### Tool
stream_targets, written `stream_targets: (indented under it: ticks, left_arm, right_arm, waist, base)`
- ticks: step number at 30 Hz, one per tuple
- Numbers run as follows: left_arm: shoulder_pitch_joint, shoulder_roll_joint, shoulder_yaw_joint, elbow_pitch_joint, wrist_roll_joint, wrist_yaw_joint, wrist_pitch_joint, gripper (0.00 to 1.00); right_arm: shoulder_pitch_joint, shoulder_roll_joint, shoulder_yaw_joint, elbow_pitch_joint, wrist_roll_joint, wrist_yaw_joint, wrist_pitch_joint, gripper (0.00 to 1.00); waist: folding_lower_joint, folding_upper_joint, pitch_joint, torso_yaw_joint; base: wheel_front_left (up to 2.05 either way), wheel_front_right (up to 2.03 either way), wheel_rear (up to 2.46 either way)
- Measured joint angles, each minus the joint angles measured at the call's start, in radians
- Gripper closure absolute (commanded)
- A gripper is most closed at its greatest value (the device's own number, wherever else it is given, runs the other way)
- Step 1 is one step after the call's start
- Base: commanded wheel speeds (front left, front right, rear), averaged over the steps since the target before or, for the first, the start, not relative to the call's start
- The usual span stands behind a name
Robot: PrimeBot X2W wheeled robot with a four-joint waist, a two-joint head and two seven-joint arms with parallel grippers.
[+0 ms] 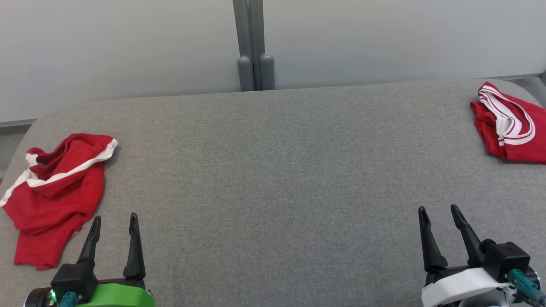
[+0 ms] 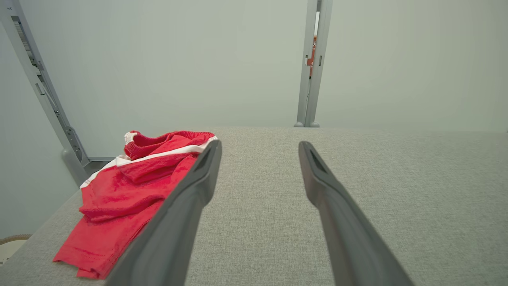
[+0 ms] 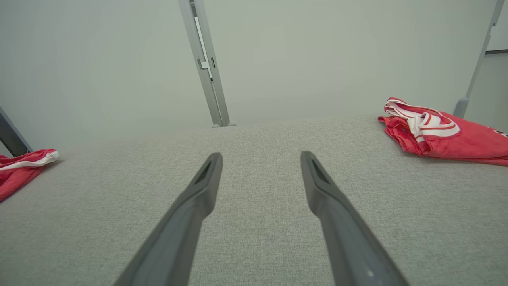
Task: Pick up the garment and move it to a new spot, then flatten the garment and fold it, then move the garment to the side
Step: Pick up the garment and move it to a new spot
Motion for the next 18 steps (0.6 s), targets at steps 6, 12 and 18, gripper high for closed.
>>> stream_targets:
  ticks: [6,12,18]
  left_arm:
    - [0.0,0.0,0.003,0.0,0.003,-0.003,0.0,0.0]
    - [0.0,0.0,0.009,0.001,0.008,-0.003,0.0,0.0]
    - [-0.001,0.007,0.022,0.014,0.014,-0.003,0.0,0.0]
  right_arm:
    - [0.0,0.002,0.006,0.004,0.0,0.0,0.0,0.0]
    - [0.002,0.004,0.009,0.009,0.0,0.0,0.0,0.0]
    - [0.009,0.007,0.01,0.025,-0.002,0.0,0.0,0.0]
  waist:
    - [0.0,0.0,-0.004,0.01]
    - [0.0,0.0,-0.008,0.039]
    - [0.0,0.0,-0.01,0.096]
  base:
    - [0.0,0.0,0.0]
    - [0.0,0.0,0.0]
    - [0.0,0.0,0.0]
